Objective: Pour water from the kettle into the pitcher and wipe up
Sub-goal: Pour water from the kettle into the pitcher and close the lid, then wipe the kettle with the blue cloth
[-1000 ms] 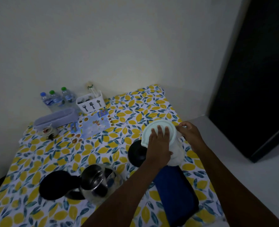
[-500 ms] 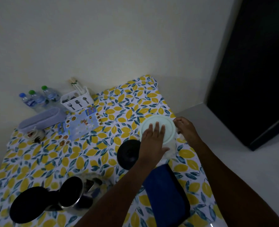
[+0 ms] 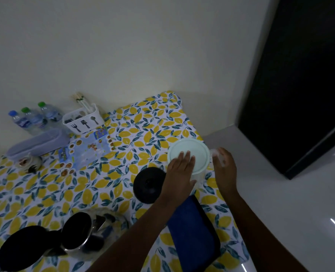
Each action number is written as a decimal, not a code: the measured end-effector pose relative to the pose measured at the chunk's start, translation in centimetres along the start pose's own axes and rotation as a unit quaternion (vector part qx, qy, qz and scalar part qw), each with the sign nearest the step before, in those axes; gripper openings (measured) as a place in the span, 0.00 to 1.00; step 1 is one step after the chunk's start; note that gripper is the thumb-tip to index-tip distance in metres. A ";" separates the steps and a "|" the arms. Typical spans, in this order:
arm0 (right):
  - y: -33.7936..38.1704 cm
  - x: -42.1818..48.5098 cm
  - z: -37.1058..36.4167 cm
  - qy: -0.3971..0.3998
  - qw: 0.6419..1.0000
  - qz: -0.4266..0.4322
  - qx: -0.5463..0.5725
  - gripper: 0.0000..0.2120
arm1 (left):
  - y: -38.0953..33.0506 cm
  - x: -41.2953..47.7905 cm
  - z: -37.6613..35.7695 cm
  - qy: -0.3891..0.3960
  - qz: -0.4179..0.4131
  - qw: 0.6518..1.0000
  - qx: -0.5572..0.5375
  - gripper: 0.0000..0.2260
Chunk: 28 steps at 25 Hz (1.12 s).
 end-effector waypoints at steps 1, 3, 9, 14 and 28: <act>0.2 -1.8 0.2 -0.012 0.999 0.044 -0.015 0.17 | 0.3 -1.2 0.0 -0.017 0.002 1.000 -0.017 0.32; 0.7 -5.7 0.0 0.013 0.990 0.128 -0.064 0.20 | 1.4 -4.4 -0.1 -0.050 0.020 0.996 -0.068 0.30; 2.6 -14.0 -3.4 0.141 0.958 0.208 -0.137 0.31 | 7.2 -14.4 0.5 -0.071 0.110 0.982 -0.136 0.27; 6.0 -19.8 -10.1 0.313 0.894 0.278 -0.156 0.43 | 12.9 -21.7 3.4 -0.112 0.174 0.970 -0.126 0.25; 10.2 -27.0 -20.1 0.370 0.870 0.250 -0.211 0.53 | 25.1 -34.1 8.6 -0.216 0.368 0.829 -0.362 0.35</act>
Point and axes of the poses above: each hand's wrist, its own x-axis towards the middle knuckle, its own z-axis out of the back of the hand, y = z × x, the point moved 1 cm from there along x, towards the middle knuckle, and after that the axes turned 9 degrees about z, right-handed, at the moved point
